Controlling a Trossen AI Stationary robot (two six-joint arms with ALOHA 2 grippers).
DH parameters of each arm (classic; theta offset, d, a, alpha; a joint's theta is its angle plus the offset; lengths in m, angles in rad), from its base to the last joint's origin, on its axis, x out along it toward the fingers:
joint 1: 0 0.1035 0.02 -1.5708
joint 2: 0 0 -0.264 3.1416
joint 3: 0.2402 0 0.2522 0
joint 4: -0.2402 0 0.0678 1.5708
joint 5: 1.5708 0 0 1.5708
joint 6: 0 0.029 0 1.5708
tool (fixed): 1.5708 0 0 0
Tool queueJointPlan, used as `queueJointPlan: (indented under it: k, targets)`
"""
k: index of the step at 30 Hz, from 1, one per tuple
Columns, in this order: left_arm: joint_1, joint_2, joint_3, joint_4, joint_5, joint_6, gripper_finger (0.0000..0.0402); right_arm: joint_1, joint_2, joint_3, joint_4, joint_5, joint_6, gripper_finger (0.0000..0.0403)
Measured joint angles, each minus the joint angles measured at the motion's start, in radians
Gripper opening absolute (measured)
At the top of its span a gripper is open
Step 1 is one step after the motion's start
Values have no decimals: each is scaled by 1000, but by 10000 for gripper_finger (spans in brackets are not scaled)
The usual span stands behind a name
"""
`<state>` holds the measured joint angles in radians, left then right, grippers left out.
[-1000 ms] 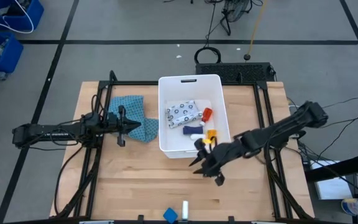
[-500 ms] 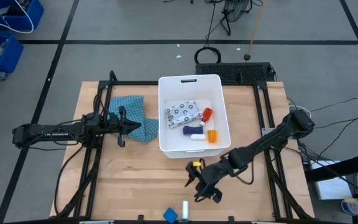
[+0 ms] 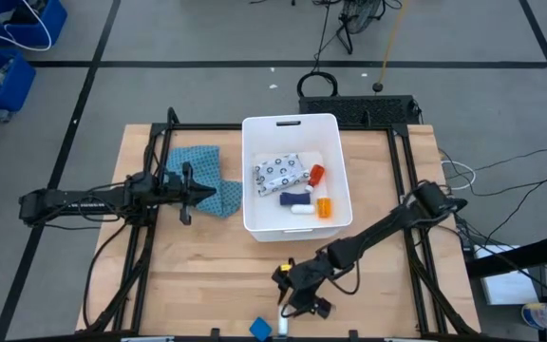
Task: Pick & place medical supplies in basket/bin
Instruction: Put the rolled gauze into the white bin
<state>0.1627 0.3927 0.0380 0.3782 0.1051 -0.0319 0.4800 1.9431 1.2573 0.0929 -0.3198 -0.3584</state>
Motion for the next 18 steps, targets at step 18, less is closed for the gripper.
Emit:
queueJointPlan:
  k: [18]
  targets:
    - [0, 0, 0, -8, -2, 21, 28, -54, 85, 0, 108, -131, -79, 254]
